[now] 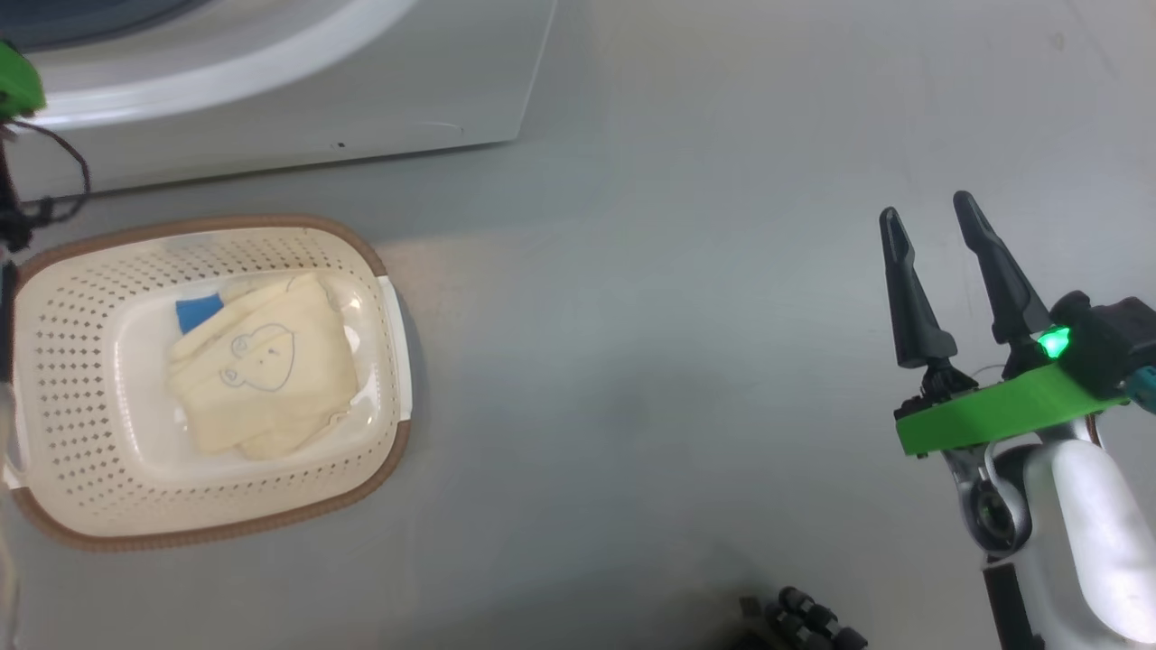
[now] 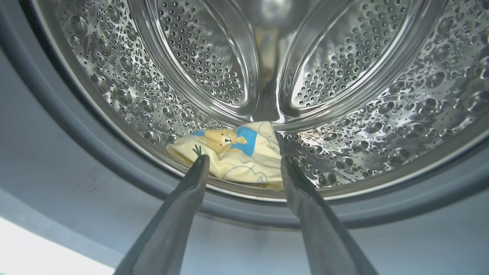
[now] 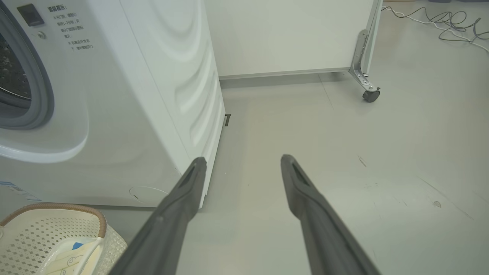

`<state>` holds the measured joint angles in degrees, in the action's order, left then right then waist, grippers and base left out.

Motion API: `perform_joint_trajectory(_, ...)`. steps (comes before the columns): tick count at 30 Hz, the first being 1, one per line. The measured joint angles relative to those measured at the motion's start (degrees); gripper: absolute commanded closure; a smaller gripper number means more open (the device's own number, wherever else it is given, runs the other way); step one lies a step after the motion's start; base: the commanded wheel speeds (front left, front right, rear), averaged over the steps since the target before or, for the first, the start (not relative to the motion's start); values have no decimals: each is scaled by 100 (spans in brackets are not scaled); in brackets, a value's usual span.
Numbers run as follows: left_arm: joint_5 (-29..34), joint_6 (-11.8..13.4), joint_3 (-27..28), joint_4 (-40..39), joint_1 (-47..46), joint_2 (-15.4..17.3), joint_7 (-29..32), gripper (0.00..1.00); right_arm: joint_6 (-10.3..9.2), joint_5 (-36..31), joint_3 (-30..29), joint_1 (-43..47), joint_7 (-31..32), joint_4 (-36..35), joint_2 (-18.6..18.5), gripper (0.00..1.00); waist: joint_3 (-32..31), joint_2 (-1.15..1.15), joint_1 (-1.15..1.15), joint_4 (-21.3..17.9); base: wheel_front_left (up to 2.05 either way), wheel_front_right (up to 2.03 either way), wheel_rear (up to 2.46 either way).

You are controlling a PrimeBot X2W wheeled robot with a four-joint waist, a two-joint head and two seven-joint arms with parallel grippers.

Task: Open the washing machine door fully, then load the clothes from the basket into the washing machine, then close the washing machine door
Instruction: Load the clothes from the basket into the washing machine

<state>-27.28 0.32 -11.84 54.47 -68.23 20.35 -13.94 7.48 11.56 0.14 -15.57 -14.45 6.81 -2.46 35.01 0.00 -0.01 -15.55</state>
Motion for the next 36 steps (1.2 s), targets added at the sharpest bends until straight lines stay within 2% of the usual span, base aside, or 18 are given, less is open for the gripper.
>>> perform_joint_trajectory(6, 34, 134, -48, -610, 1102, -204, -47, 0, 0, -202, -52, 217, 0, 51, 0, 0, -402, 0, 0, 164, 0, 0, 0)
perform_joint_trajectory(17, 356, 494, -88, -2374, 3635, -367, -66, 0, 0, -669, -66, 597, 220, 43, -1, 0, -1355, 0, 0, 444, 0, 0, 0)
perform_joint_trajectory(21, 393, 736, 26, -2998, 4556, -405, -67, 0, 0, -720, 1, 746, 382, 19, -46, 0, -1740, 0, 0, 526, 0, 0, 0)
perform_joint_trajectory(26, 411, 914, 118, -3699, 5621, -488, -67, 0, 0, -731, 18, 973, 550, -34, -123, 0, -2232, 0, 0, 621, 0, 0, 0)
perform_joint_trajectory(36, 617, 1134, 74, -4731, 6825, -563, -66, 0, 0, -761, -44, 1597, 850, -260, -132, 0, -3024, 0, 0, 895, 0, 0, 0)
